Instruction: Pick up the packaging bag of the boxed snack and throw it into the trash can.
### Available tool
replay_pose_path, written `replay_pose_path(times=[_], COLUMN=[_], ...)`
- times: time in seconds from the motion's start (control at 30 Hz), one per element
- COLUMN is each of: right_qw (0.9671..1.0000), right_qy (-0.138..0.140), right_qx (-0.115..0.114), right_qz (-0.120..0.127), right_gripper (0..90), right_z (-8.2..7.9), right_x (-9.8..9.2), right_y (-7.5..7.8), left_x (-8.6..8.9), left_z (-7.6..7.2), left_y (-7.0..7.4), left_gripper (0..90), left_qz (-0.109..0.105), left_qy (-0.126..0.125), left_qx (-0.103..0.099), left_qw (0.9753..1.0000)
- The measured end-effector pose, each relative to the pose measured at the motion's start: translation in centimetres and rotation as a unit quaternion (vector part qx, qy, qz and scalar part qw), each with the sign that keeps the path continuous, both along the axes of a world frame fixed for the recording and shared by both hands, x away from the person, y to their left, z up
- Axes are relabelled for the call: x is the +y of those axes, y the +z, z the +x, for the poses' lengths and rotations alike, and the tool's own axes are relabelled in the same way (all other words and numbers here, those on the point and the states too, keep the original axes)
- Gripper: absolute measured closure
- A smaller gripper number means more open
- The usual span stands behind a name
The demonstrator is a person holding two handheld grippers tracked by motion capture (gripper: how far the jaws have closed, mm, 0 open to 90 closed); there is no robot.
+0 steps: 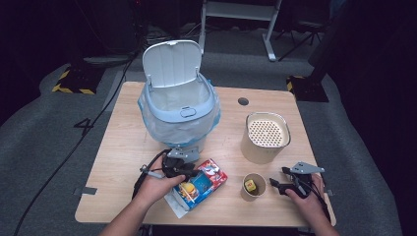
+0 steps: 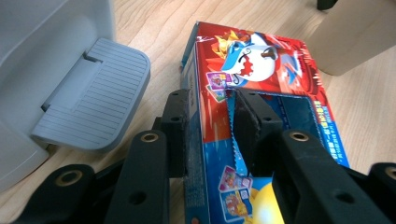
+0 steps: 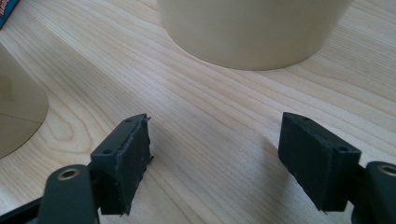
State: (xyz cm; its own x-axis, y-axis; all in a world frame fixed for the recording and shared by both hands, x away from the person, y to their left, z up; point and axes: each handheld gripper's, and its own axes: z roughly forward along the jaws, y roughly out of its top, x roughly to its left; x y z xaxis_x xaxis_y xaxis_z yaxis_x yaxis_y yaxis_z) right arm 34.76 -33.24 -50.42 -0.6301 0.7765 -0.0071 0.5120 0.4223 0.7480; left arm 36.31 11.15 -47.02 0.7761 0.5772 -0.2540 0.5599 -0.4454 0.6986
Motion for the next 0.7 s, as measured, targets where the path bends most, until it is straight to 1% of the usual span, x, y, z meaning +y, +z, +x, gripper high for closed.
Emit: replay_pose_path(times=[0.13,0.2,0.3,0.43,0.5,0.57,0.6,0.67,0.7], right_qw=[1.0,1.0,1.0,1.0,1.0,1.0,1.0,1.0,1.0], right_qy=[0.0,0.0,0.0,0.0,0.0,0.0,0.0,0.0,0.0], right_qx=[0.0,0.0,0.0,0.0,0.0,0.0,0.0,0.0,0.0], right_qz=[-0.001,-0.001,-0.001,0.0,-0.001,-0.001,-0.001,0.0,-0.001], right_gripper=[25.2,25.2,25.2,25.2,25.2,25.2,25.2,25.2,25.2], right_z=[0.0,0.0,0.0,0.0,0.0,0.0,0.0,0.0,0.0], right_x=[0.0,0.0,0.0,0.0,0.0,0.0,0.0,0.0,0.0], right_y=[0.0,0.0,0.0,0.0,0.0,0.0,0.0,0.0,0.0], left_x=[-0.2,-0.3,-0.4,-0.4,-0.4,-0.4,-0.4,-0.4,-0.4], left_z=[0.2,0.3,0.3,0.2,0.1,0.0,-0.1,-0.2,-0.2], left_y=[-0.2,-0.2,0.0,0.1,0.2,0.5,0.6,0.8,0.9], left_gripper=[69.4,70.4,71.2,74.4,74.8,74.9,74.8,74.8,74.8], left_qz=[0.01,0.012,0.019,0.034,0.03,0.028,0.026,0.022,0.016], left_qy=[-0.001,0.003,0.002,0.0,0.003,0.005,0.006,0.009,0.009], left_qx=[0.006,0.009,0.007,-0.003,-0.008,-0.018,-0.025,-0.031,-0.034], left_qw=[0.9999,0.9999,0.9998,0.9994,0.9995,0.9994,0.9993,0.9992,0.9992])
